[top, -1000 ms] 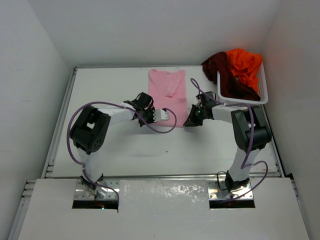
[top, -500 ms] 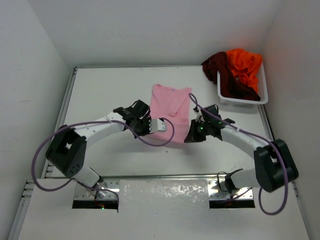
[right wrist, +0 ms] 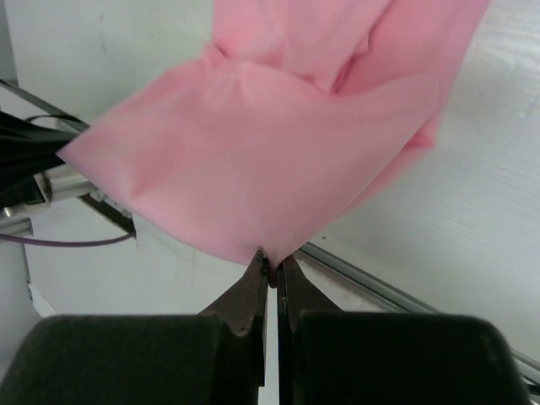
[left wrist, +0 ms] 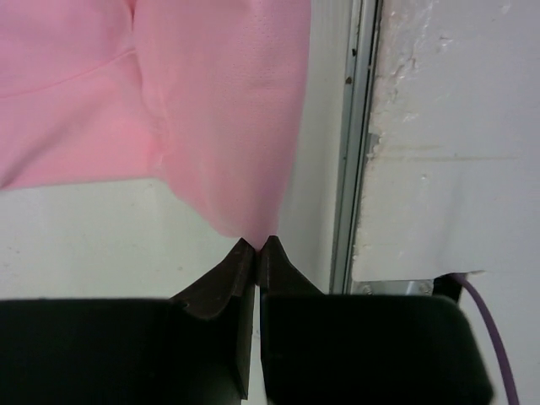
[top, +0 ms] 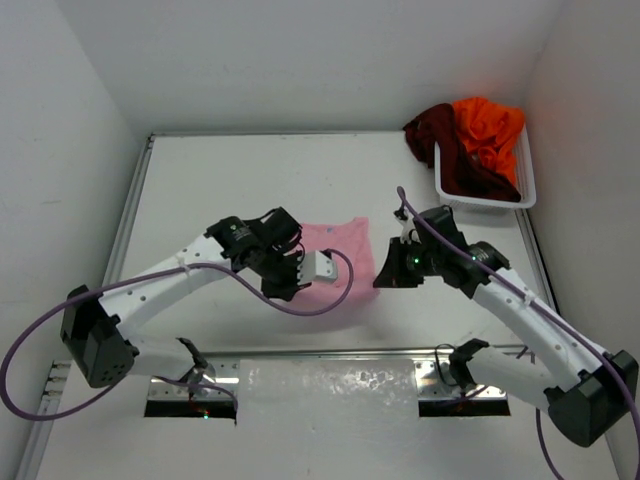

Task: Fold and stack the t-shirts
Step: Fold the long partially folded tshirt into a neat square

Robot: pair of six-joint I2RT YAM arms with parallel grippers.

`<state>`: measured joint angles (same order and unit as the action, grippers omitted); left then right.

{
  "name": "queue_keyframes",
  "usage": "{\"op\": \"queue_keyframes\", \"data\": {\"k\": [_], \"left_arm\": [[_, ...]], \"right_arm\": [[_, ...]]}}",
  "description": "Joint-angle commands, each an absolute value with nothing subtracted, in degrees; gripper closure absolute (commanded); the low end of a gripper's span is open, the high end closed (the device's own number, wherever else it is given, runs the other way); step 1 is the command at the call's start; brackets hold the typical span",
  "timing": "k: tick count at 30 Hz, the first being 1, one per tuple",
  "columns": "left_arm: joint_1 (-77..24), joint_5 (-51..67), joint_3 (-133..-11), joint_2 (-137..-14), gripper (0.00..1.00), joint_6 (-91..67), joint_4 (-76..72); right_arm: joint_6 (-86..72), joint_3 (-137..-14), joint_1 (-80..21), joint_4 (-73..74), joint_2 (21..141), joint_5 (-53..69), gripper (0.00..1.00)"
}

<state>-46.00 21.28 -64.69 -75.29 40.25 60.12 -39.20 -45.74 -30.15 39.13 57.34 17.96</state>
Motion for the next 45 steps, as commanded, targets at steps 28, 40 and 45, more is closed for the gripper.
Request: {"op": "queue_keyframes", "data": {"k": [28,40,45], "left_arm": [[-22.4,17.1,-89.5,-98.2,1.0,35.1,49.2],[-22.1,22.0,-89.1,-96.1,1.0,34.7,49.6],[-22.7,25.5,-79.6,-88.1,1.0,37.3,53.4]], "right_arm": [[-35.6,-66.7,-18.3,23.4,89.5,14.0,1.0],[-36.8,-65.0,-17.3,22.7,87.7,13.6,1.0],[-36.6,-56.3,-19.8,27.1,77.8,13.4,1.0]]}}
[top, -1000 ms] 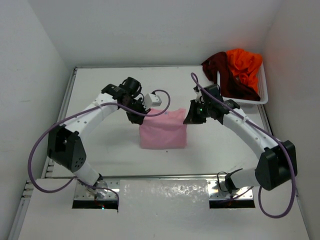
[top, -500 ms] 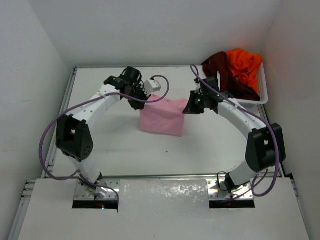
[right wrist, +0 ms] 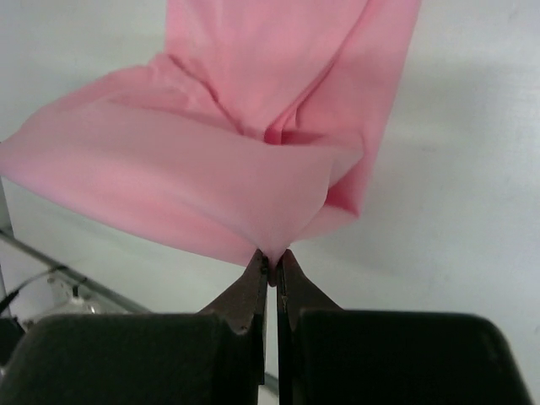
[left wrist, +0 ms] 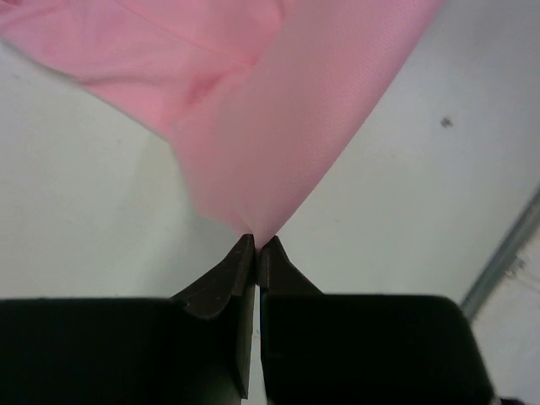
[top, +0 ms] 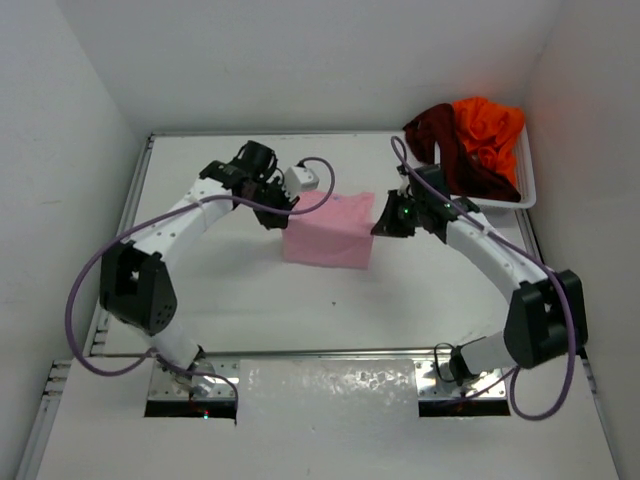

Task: Fold and stack the t-shirts
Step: Fold the long partially folded tshirt into a neat square

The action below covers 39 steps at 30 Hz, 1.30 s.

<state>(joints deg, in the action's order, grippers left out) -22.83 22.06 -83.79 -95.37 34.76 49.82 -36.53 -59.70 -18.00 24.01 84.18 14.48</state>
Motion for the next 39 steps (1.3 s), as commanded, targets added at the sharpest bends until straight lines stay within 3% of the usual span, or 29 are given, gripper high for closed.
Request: {"op": "queue_keyframes", "data": {"k": [1,14,20,26,34,39], "left_arm": [[-22.8,25.8,-78.1,-86.8,1.0,37.4,53.5],[-33.8,26.8,-62.4,-68.9,1.0,32.4,53.5],[-34.1,29.9,-61.5,-64.4,1.0,32.9,56.6],[-34.6,36.3,-64.2,-60.5,1.0,32.5,59.8],[-30.6,31.6,-68.7,-68.5,1.0,29.3,56.1],[-23.6,33.0,-72.5,-75.5,1.0,29.9,56.1]], "right_arm": [[-36.6,-55.4,-20.4,27.2,76.6,13.4,1.0],[-41.9,-46.9,-29.8,36.6,59.6,9.3,1.0],[-48.6,-44.4,-39.5,40.8,53.1,6.4,1.0],[-53.2,-50.4,-48.3,47.5,51.1,1.7,1.0],[-44.0,-62.5,-45.3,50.6,60.1,-3.3,1.0],[-42.1,-58.8,-37.0,42.2,62.4,2.8,1.0]]}}
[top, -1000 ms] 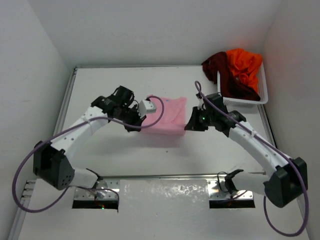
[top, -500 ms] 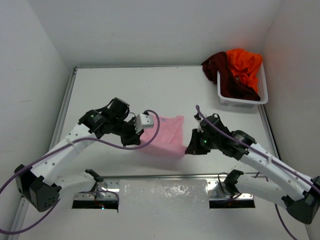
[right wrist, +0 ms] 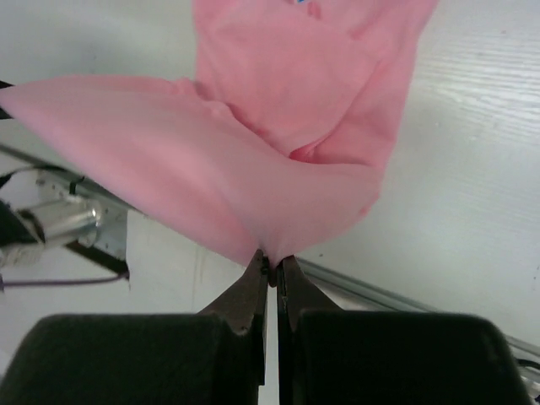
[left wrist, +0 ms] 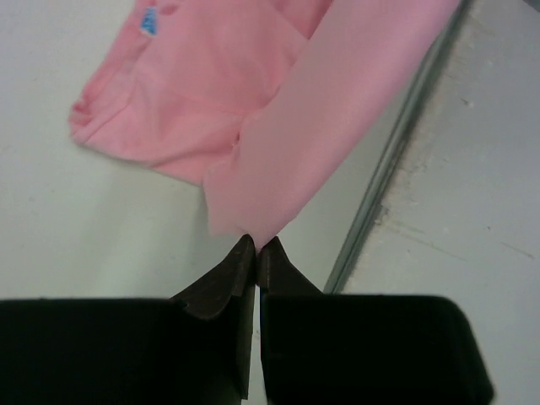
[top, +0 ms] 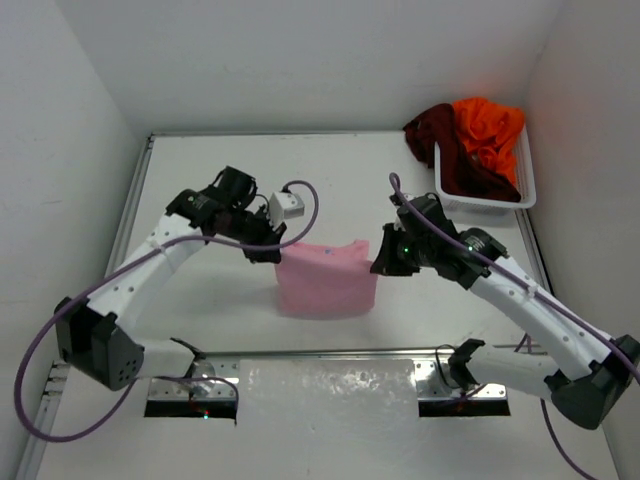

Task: Fold and stack the t-shirts
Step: Fold the long partially folded tshirt into a neat square

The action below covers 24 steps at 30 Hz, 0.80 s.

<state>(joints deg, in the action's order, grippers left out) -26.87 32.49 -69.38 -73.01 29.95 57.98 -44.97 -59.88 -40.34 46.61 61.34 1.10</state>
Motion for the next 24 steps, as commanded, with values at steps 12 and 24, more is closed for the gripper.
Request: {"op": "queue_keyframes", "data": {"k": [12,24], "left_arm": [[-21.6,28.7,-73.2,-82.0,1.0,27.2,46.9],[-20.0,25.7,-77.8,-94.3,1.0,24.3,41.2]], "right_arm": [[-38.2,-61.6,-28.4,32.8,74.6,4.8,1.0],[-37.9,-62.2,-24.2,25.1,84.4,3.0,1.0]]}}
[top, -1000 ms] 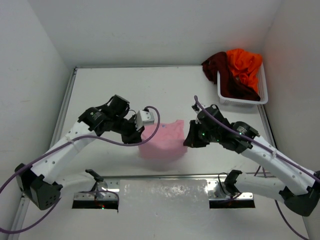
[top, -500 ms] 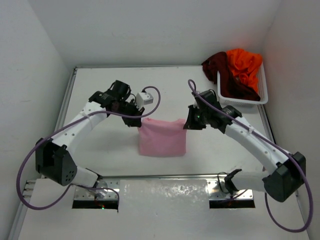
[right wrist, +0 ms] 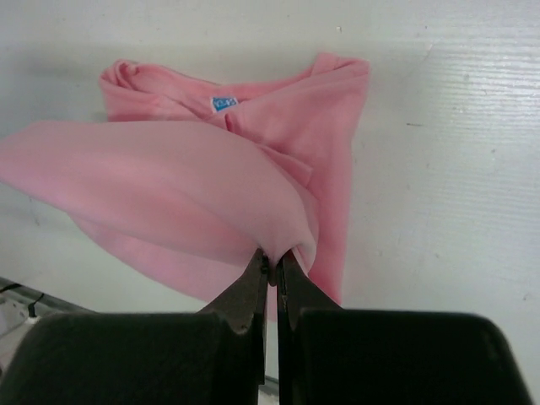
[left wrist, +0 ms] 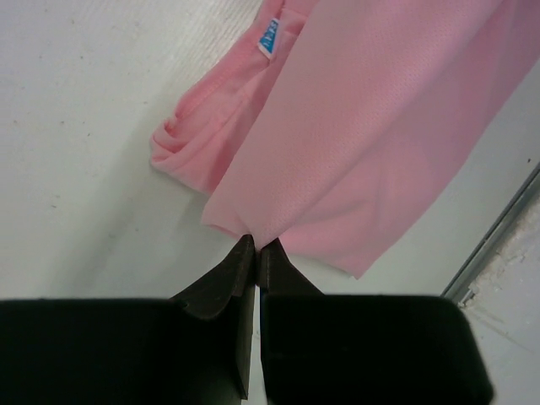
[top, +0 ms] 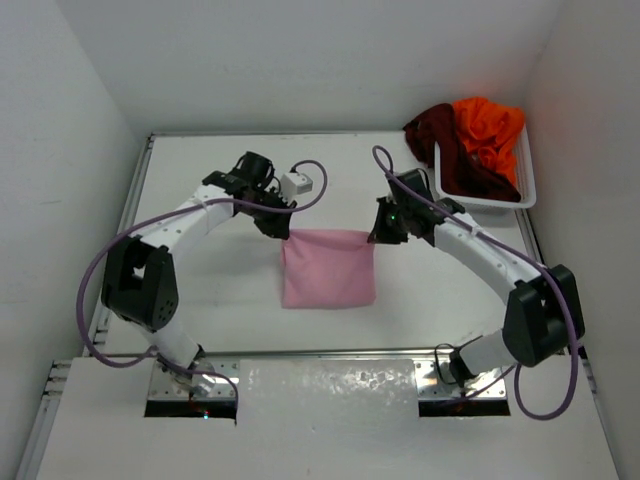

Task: Fold and stack the t-shirts
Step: Fold the long partially folded tshirt into a neat square

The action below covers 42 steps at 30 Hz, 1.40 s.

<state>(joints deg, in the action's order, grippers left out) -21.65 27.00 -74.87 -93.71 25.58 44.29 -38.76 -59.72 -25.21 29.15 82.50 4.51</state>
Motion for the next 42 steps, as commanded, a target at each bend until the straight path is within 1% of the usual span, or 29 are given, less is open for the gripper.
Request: {"op": "queue_keyframes", "data": {"k": [1,7,11,18,21,23,24,25,26,27,28,30,31,33,35,37,39,42], "left_arm": [[-19.7,25.5,-78.0,-95.3,1.0,24.3,41.0],[-18.6,22.9,-79.7,-99.8,1.0,23.2,38.0],[-18.3,22.2,-81.6,-103.4,1.0,22.2,36.8],[-16.5,19.6,-86.2,-110.4,1.0,19.8,34.6],[-15.6,19.6,-88.6,-112.6,0.97,19.5,34.5],[-15.0,19.5,-89.6,-114.6,0.96,19.0,33.9],[-14.9,19.3,-90.4,-115.8,0.94,18.9,33.5],[-14.9,19.3,-90.8,-116.4,0.91,18.6,33.1],[-14.9,19.3,-91.5,-117.0,0.89,18.6,32.9],[-14.8,19.2,-92.0,-118.3,0.87,18.5,32.8],[-14.7,19.0,-92.5,-118.9,0.81,18.1,32.4],[-14.2,18.9,-94.4,-120.8,0.71,17.5,32.3],[-14.1,18.8,-94.9,-121.3,0.62,16.5,31.7],[-13.7,18.5,-96.9,-122.6,0.6,15.6,31.4],[-12.9,16.1,-100.1,-123.2,0.6,14.2,31.4],[-11.3,14.5,-102.3,-123.7,0.6,12.6,31.8],[-9.5,14.1,-106.1,-123.7,0.6,11.6,32.8],[-8.7,13.0,-110.2,-121.6,0.6,10.4,36.0]], "right_arm": [[-37.9,-62.4,-24.0,24.6,85.2,2.9,1.0],[-37.2,-65.6,-22.8,21.8,91.8,1.0,1.0],[-37.6,-67.4,-21.4,18.3,96.3,2.3,1.0],[-37.7,-72.7,-20.6,16.5,105.0,2.5,1.0],[-37.7,-75.1,-19.4,14.8,108.6,2.9,1.0],[-37.4,-76.5,-18.7,13.5,110.4,3.4,0.96],[-37.2,-78.1,-18.4,13.0,112.1,3.9,0.89],[-37.0,-78.9,-18.2,12.6,113.1,4.3,0.88],[-36.7,-79.8,-18.0,11.7,113.9,4.6,0.86],[-36.5,-81.5,-17.9,11.3,115.6,4.7,0.81],[-35.5,-82.6,-17.4,11.1,116.6,4.7,0.71],[-34.2,-86.3,-16.9,11.2,119.4,4.7,0.69],[-32.4,-87.6,-16.5,11.7,120.2,4.0,0.65],[-29.3,-91.6,-16.3,14.0,121.4,3.1,0.64],[-25.0,-93.4,-16.3,16.7,121.1,2.3,0.64],[-21.9,-92.5,-16.3,17.0,118.1,2.2,0.62],[-20.4,-91.0,-16.3,16.3,115.8,1.9,0.58],[-17.8,-88.6,-16.3,17.8,111.1,4.7,0.56]]}}
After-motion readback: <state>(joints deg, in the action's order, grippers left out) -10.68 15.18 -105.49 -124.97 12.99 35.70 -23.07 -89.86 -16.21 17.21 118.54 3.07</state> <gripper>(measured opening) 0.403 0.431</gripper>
